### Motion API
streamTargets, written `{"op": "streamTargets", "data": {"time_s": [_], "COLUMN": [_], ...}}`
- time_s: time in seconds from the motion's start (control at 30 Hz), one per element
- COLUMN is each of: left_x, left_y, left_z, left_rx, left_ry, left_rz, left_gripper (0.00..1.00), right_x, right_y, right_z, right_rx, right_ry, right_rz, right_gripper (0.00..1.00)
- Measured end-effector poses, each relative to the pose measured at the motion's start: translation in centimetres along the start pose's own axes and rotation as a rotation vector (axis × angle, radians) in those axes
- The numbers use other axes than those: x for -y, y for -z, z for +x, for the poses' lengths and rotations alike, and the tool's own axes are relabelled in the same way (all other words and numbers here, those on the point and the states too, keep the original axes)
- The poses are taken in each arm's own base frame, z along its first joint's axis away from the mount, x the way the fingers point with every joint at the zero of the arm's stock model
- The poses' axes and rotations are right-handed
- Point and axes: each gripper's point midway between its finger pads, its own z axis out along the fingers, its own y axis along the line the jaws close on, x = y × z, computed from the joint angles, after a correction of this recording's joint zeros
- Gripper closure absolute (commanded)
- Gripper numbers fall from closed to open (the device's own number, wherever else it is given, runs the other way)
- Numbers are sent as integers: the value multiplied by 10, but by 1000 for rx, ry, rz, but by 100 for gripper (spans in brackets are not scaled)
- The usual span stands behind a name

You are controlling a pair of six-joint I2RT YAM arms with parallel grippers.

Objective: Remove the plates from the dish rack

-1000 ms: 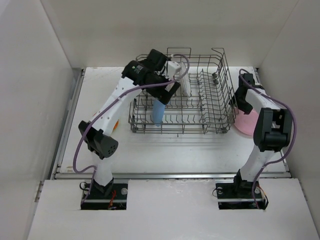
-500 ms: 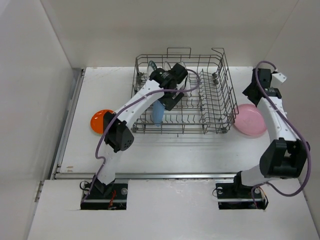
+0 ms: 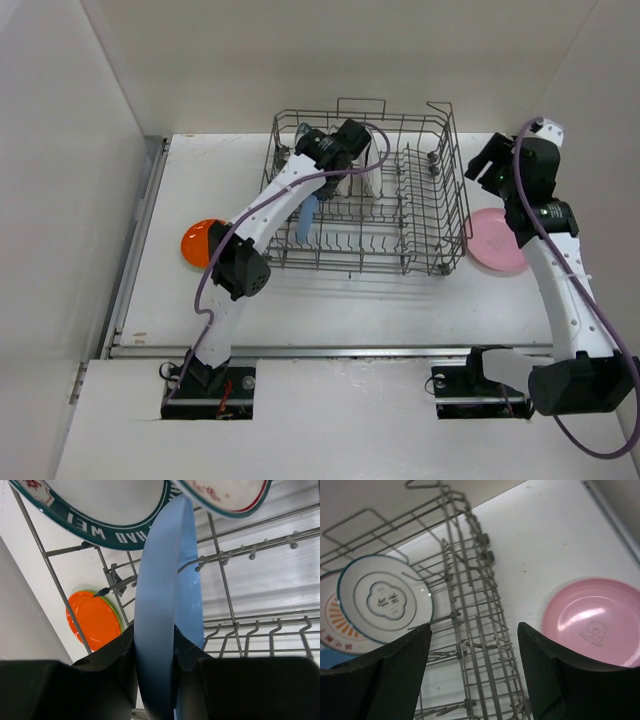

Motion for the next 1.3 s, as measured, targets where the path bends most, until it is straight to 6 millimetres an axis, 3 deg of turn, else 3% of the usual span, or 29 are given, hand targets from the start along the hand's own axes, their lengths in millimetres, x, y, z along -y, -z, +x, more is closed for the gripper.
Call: {"op": "streamTargets", "data": {"time_s": [0.1, 0.23, 0.5, 0.73, 0.93, 1.3], "left_x": [2, -5, -23, -48, -71, -76], "left_y": [5, 10, 18, 52, 78, 85], "left_z": [-2, -8, -18, -39, -39, -36], "left_rx": [10, 37, 89, 220, 273, 282], "left_ry": [-16, -17, -25, 30, 88, 113], "left_rz": [-10, -49, -175, -267, -300, -279], "left_gripper": [100, 100, 100, 100, 100, 100], "right_x": [-21, -31, -38, -45, -49, -63], "right_y": [-1, -2, -3, -3, -1, -3], "right_z": [16, 29, 37, 41, 41, 41], "right_rx": [-49, -90, -112, -123, -122, -155], "right_ry": [34, 62, 83, 94, 103, 129], "right_rz": [-93, -137, -159, -171, -180, -232], "right_gripper": [24, 24, 24, 24, 24, 24]}}
